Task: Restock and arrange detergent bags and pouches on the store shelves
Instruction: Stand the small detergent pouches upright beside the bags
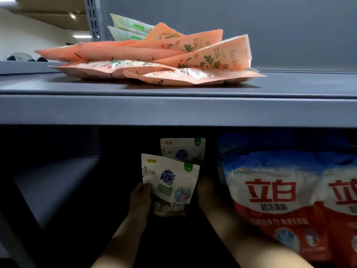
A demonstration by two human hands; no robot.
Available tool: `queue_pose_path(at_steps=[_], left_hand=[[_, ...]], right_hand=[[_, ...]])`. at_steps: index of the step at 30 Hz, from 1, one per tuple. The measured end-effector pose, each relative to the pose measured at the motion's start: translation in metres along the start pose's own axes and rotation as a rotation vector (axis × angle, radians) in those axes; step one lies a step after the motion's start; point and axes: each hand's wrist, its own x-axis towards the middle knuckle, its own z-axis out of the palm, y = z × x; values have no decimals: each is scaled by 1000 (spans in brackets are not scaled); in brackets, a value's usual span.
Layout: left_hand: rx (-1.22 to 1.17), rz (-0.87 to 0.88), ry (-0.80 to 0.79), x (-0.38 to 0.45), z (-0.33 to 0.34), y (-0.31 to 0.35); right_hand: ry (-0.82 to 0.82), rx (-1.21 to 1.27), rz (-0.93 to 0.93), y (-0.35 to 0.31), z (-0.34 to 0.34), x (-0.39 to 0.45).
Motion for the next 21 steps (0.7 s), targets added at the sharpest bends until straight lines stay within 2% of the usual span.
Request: queue_pose_path(at_steps=[4,7,10,13,16,21], left_hand=[[5,4,-6,12,24,3],[-75,-55,-98,14,37,5],[-85,-69,-166,16,48,4],[-95,-62,-174,23,51,4],[-76,36,-195,30,49,5],[127,115,-265,19,48,5]], right_hand=[[-129,303,-70,20,-17,-7],[-174,113,-113,24,-19,-8],[-81,-115,-232,23,-21,-1],[-125,-169,-277,17,-23,4],[-121,-124,-291,13,-20,8],[-105,-218,-285,19,-16,9]])
